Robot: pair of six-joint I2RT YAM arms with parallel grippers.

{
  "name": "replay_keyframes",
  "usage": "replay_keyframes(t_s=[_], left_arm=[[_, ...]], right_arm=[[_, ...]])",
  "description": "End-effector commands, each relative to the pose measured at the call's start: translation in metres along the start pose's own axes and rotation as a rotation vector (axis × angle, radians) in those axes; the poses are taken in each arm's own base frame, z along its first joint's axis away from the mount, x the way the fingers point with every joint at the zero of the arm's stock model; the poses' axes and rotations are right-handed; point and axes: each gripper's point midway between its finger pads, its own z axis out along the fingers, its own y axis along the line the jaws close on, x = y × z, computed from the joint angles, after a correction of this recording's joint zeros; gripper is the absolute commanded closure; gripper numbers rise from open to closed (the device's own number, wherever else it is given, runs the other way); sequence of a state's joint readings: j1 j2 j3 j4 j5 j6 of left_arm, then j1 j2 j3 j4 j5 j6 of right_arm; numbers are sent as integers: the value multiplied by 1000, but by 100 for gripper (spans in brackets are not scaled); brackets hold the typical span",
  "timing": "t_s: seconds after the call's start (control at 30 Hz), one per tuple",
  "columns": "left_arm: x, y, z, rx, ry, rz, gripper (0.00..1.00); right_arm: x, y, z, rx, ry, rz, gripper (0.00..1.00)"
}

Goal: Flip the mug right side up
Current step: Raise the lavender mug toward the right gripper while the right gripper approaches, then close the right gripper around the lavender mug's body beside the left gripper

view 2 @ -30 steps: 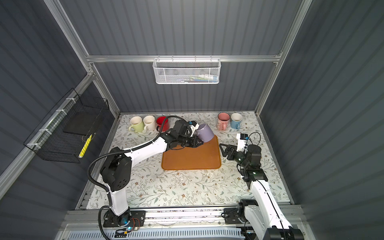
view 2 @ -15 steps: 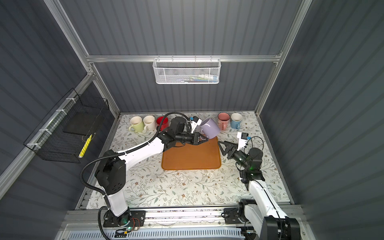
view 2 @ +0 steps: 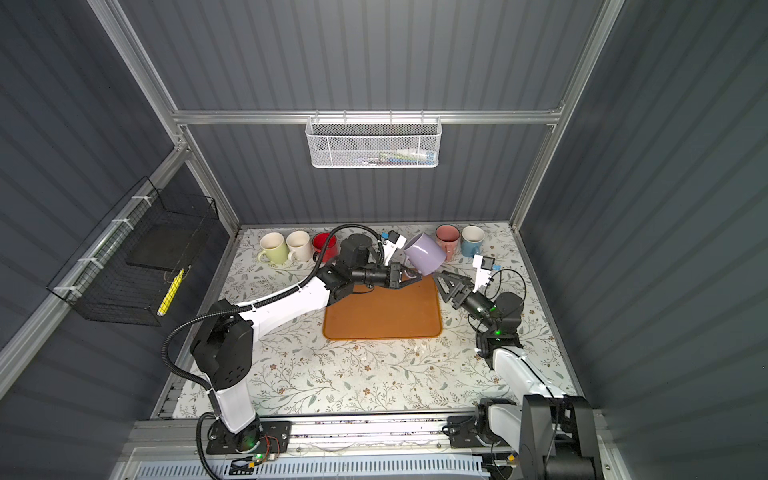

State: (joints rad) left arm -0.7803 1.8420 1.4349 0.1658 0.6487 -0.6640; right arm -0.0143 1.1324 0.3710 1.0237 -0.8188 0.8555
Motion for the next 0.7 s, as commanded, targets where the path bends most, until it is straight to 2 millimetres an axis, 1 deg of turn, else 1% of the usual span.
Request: replay_keyframes(t_s=[0.0,0.13,0.2,0.23,0.27,0.4,0.6,0.67], left_arm=[[-19,-30,-1,103,-63,89,100],[-17,-30,-1,117,-69,79,100],[-20,-33,-2,129,-80,84,100],[-8,-22,0,115,-59,61,100],[-7,-22,0,118,-60,56,100],[-3,-19,2,128,-61,32,100],[-5,-23,4,161,-71,17,100],[-5,-24,5,161,-67,16,100]], right_arm=[[-14,21,9,-62,-33,-56,27],[-10,27,18,-56,-14,-80,27],[-11,29,20,-56,-15,-84,27],[-13,29,21,-56,-21,-86,28],[-14,30,21,-56,-26,-87,29],[-15,32,26,-48,-23,-102,36],[-17,39,31,-77,-32,-126,50],[-18,41,34,-88,-38,-140,52]])
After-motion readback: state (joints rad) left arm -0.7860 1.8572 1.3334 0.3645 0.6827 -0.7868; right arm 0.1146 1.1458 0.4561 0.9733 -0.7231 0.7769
